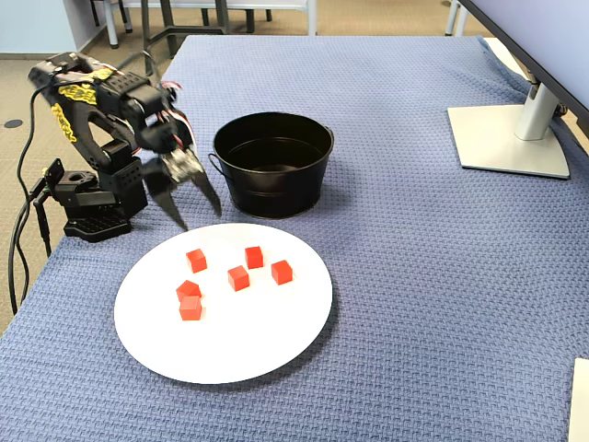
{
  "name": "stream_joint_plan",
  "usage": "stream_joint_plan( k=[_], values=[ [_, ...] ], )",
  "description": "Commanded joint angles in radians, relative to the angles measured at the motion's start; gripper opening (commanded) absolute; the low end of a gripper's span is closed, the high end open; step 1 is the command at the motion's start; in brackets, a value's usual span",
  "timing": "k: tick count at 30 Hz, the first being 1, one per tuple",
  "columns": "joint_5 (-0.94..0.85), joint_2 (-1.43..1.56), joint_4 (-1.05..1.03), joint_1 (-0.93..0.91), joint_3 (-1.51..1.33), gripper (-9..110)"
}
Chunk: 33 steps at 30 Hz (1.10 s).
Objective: Pick up the red cubes from the white plate and place them in the black recipient
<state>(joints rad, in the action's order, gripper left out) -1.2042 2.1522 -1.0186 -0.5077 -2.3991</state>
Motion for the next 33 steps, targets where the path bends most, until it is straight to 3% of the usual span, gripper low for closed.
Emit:
stream_joint_plan(
  k=[1,4,26,30,33],
  values=[
    [-0.232,-0.155,0.089,-0.074,0.1,22],
    [-0.304,-0.178,0.04,-0.094,0.133,22],
    [-0.302,-0.331,0.155,-0.164,0.186,22],
    [-0.305,-0.365,0.161,-0.169,0.206,18],
    [-0.305,-0.37,0.17,-0.167,0.201,7]
  ],
)
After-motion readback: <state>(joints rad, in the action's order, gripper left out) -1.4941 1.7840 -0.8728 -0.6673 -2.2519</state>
